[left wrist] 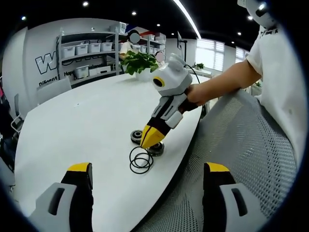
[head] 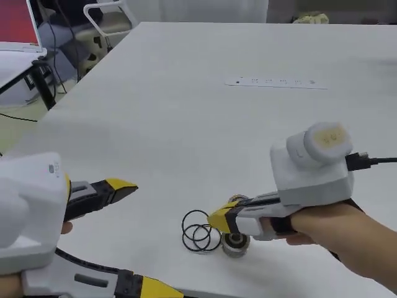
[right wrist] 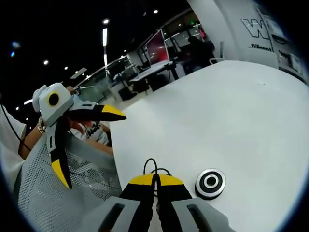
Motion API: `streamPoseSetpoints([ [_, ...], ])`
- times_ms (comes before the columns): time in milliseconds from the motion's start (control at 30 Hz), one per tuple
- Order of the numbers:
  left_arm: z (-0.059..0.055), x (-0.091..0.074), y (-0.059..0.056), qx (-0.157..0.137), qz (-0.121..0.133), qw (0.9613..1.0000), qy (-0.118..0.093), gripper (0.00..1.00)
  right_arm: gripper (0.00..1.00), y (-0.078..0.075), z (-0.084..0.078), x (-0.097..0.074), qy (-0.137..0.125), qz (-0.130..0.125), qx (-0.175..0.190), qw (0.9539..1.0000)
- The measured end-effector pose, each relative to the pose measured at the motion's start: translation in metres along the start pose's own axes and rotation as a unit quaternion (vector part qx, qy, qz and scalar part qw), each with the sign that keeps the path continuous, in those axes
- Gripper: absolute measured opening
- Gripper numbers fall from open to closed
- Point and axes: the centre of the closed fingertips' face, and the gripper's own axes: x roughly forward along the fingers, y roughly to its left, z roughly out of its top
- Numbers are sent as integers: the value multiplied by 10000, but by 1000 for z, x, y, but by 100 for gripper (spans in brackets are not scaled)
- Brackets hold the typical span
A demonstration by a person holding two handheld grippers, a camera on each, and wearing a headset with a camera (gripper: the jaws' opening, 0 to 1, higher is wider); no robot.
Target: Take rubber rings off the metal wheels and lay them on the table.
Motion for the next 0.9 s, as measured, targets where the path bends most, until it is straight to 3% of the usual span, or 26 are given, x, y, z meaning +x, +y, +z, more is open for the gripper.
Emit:
streamPoseSetpoints([
  [900,-4,2,-2,-65,-68,9999,124,91,0,-8,-14,5,374,-262,-634,9969],
])
